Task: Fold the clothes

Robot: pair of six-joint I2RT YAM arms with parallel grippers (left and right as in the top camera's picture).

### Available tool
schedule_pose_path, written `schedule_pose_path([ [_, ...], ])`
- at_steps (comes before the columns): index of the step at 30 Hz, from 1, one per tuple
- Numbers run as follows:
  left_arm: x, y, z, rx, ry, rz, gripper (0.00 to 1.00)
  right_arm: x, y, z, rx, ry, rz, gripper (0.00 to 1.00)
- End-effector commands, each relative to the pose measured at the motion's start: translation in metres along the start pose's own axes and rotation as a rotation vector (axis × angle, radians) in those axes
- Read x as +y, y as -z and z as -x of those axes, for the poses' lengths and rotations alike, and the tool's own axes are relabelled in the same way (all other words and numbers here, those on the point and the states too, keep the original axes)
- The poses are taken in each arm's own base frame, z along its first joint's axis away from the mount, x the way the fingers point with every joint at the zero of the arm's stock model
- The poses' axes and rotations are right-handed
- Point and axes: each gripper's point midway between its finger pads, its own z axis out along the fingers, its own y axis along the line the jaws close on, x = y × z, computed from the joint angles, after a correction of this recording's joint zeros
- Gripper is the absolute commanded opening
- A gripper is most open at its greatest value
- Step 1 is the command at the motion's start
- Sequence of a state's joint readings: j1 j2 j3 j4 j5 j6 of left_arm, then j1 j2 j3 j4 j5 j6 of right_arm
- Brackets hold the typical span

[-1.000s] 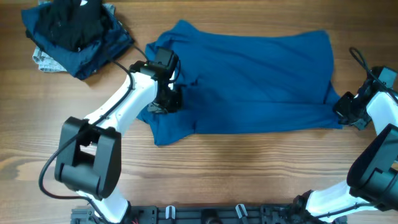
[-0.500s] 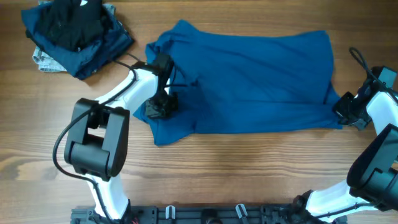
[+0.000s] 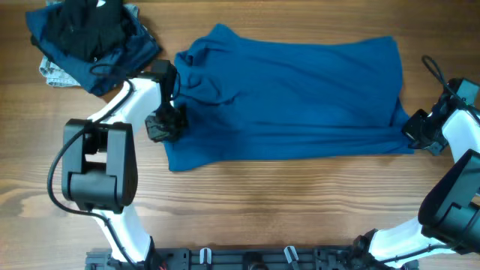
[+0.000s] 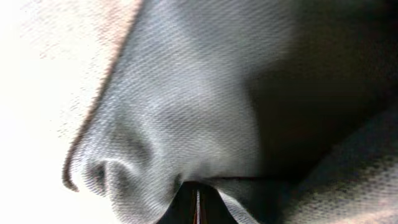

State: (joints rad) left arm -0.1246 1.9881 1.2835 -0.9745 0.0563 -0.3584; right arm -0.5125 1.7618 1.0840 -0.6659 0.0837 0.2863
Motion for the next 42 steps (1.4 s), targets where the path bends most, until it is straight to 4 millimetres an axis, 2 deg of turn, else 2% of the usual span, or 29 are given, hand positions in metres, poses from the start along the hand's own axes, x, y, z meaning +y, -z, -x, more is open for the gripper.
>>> schedule_pose_path([
  [1,0.037,-0.003,0.005,-0.001,0.07,0.111,0.04,-0.005,0.004,0.019,-0.053,-0.009,-0.039,0.05],
  [6,0.046,0.006,0.006,-0.025,0.107,0.14,0.04,-0.003,0.01,0.028,-0.072,-0.011,-0.034,0.05],
  [11,0.051,0.013,0.006,-0.04,0.113,0.153,0.04,-0.012,0.012,0.033,-0.094,-0.015,-0.086,0.08],
  [12,0.052,0.014,0.006,-0.04,0.118,0.152,0.04,-0.012,0.012,0.034,-0.094,-0.014,-0.085,0.25],
  [13,0.053,0.014,0.006,-0.04,0.122,0.152,0.04,-0.012,0.012,0.033,-0.094,-0.014,-0.085,0.36],
  [14,0.054,0.015,0.007,-0.042,0.126,0.15,0.04,-0.012,0.012,0.033,-0.092,-0.014,-0.086,0.68],
  [15,0.056,0.016,0.007,-0.044,0.131,0.149,0.04,-0.012,0.013,0.033,-0.092,-0.013,-0.086,0.84],
  [16,0.056,0.017,0.008,-0.049,0.132,0.146,0.04,-0.012,0.013,0.033,-0.091,-0.013,-0.087,0.94],
  [18,0.055,0.024,0.009,-0.069,0.132,0.14,0.04,-0.012,0.016,0.033,-0.079,-0.012,-0.09,0.99],
  [20,0.059,0.035,0.011,-0.106,0.135,0.152,0.04,-0.012,0.024,0.035,-0.074,-0.012,-0.09,1.0],
  [23,0.066,0.066,0.018,-0.209,0.189,0.173,0.04,0.005,0.038,0.04,-0.059,-0.006,0.002,1.0],
  [24,0.064,0.082,0.02,-0.257,0.206,0.146,0.04,0.038,0.047,0.04,-0.043,0.095,0.181,0.99],
  [25,0.063,0.09,0.02,-0.28,0.22,0.132,0.05,0.058,0.053,0.039,-0.044,0.153,0.285,0.99],
  [27,0.059,0.099,0.018,-0.301,0.219,0.094,0.06,0.079,0.06,0.042,-0.071,0.223,0.372,0.98],
  [29,0.053,0.107,0.017,-0.314,0.216,0.049,0.1,0.096,0.062,0.049,-0.127,0.267,0.383,0.95],
  [30,0.052,0.109,0.016,-0.317,0.215,0.042,0.12,0.102,0.061,0.053,-0.154,0.282,0.366,0.89],
  [32,0.052,0.109,0.016,-0.316,0.215,0.042,0.14,0.104,0.058,0.058,-0.179,0.274,0.325,0.54],
  [33,0.052,0.109,0.015,-0.312,0.215,0.041,0.14,0.102,0.053,0.062,-0.192,0.25,0.284,0.27],
  [34,0.052,0.108,0.014,-0.307,0.214,0.039,0.15,0.1,0.05,0.064,-0.197,0.224,0.261,0.07],
  [38,0.052,0.108,0.012,-0.3,0.214,0.042,0.15,0.101,0.04,0.067,-0.196,0.218,0.257,0.04],
  [42,0.053,0.107,0.009,-0.286,0.214,0.048,0.16,0.09,0.015,0.066,-0.146,0.17,0.24,0.04],
])
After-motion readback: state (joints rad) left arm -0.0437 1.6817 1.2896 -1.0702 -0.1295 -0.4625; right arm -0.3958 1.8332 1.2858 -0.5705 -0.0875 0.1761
